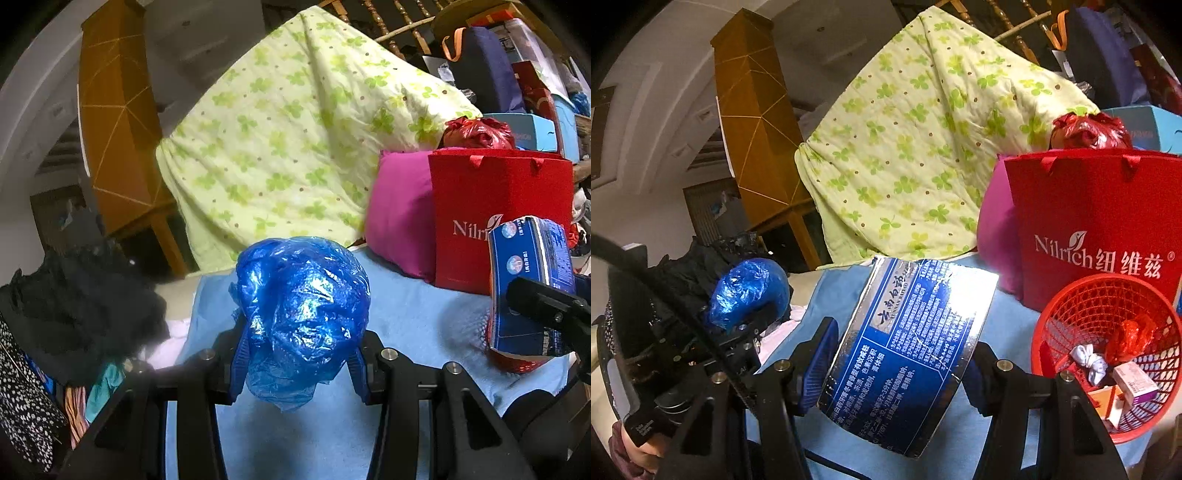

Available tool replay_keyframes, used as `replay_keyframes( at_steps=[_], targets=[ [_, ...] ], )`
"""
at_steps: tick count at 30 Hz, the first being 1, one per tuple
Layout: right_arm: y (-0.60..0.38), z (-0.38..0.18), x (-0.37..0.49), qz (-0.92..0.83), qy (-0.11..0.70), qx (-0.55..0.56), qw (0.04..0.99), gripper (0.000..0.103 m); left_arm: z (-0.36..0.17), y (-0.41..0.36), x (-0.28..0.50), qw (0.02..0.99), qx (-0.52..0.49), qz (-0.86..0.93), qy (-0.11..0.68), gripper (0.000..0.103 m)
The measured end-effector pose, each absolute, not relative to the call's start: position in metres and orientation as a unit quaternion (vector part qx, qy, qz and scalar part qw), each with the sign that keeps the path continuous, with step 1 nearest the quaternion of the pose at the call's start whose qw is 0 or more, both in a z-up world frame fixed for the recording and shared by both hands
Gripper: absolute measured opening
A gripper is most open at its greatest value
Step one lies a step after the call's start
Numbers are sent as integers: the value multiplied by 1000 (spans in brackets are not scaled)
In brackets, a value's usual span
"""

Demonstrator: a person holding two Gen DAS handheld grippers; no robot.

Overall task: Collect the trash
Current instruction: 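Carry the blue bag in the left tool and blue box in the right tool toward the basket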

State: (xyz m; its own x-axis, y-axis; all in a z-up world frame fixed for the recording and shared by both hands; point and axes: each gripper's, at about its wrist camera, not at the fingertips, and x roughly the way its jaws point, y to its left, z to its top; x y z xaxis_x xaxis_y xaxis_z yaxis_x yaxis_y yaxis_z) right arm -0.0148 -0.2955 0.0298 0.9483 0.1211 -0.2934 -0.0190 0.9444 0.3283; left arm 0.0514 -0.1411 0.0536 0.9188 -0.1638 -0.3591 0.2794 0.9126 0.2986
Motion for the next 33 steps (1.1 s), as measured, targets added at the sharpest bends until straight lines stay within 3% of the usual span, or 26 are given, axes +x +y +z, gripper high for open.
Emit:
replay_keyframes(
  at_steps=[33],
  targets=[
    [-336, 34, -55, 9, 134, 200, 971, 65, 57, -189, 39, 953, 210, -149, 163, 48]
  ],
)
